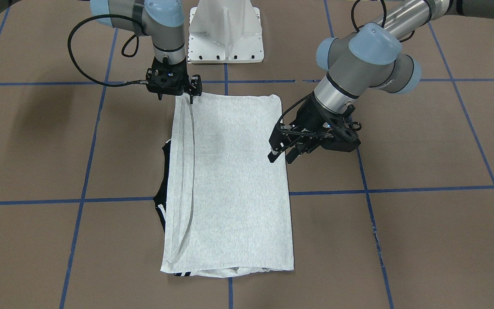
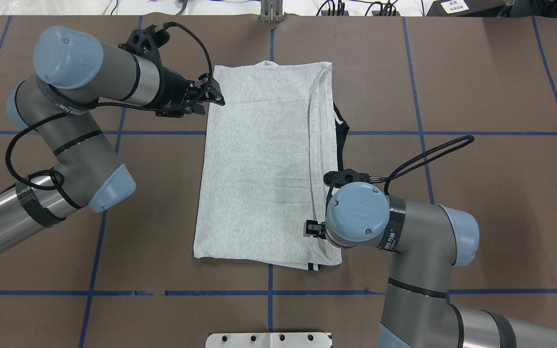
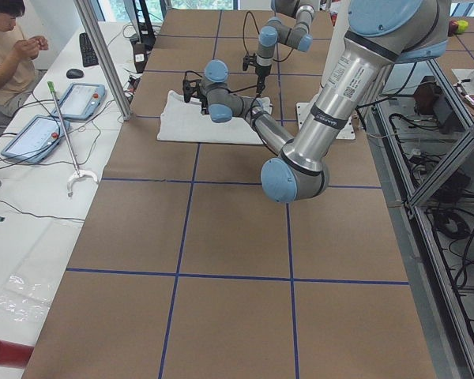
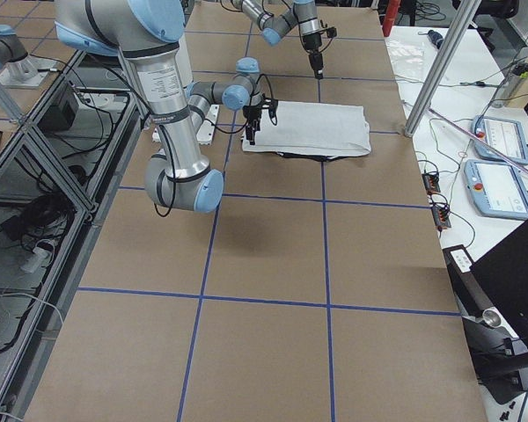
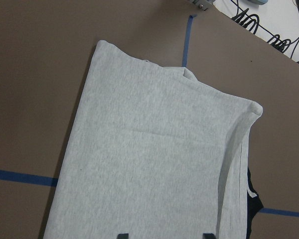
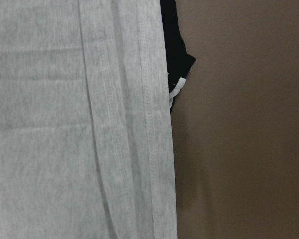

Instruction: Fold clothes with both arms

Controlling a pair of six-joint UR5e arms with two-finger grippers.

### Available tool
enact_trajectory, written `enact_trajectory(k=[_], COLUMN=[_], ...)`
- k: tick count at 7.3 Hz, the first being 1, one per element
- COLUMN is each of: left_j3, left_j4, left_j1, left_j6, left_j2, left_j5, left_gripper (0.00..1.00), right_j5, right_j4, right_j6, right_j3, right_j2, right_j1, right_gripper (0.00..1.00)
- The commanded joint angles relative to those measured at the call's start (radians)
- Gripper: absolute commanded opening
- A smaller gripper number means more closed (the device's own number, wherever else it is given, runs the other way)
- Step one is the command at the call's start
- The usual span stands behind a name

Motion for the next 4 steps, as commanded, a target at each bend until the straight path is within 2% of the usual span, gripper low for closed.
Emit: enact_trajectory(k=[1,4], left_j3=[0.002,0.005], left_j4=[-0.006,-0.006], left_j1=[0.0,0.0], left_j6=[0.0,0.003], left_j2=[0.001,0.001], left_j5=[0.0,0.001], left_gripper=[0.59,0.59], right_j5=[-0.032,-0.032], right_j4=[-0.004,-0.005], right_j6=[-0.149,-0.179], right_j3=[-0.054,-0.109], right_j2=[0.007,0.046], right_j1=[-0.009,-0.009], right_gripper=[1.0,1.0])
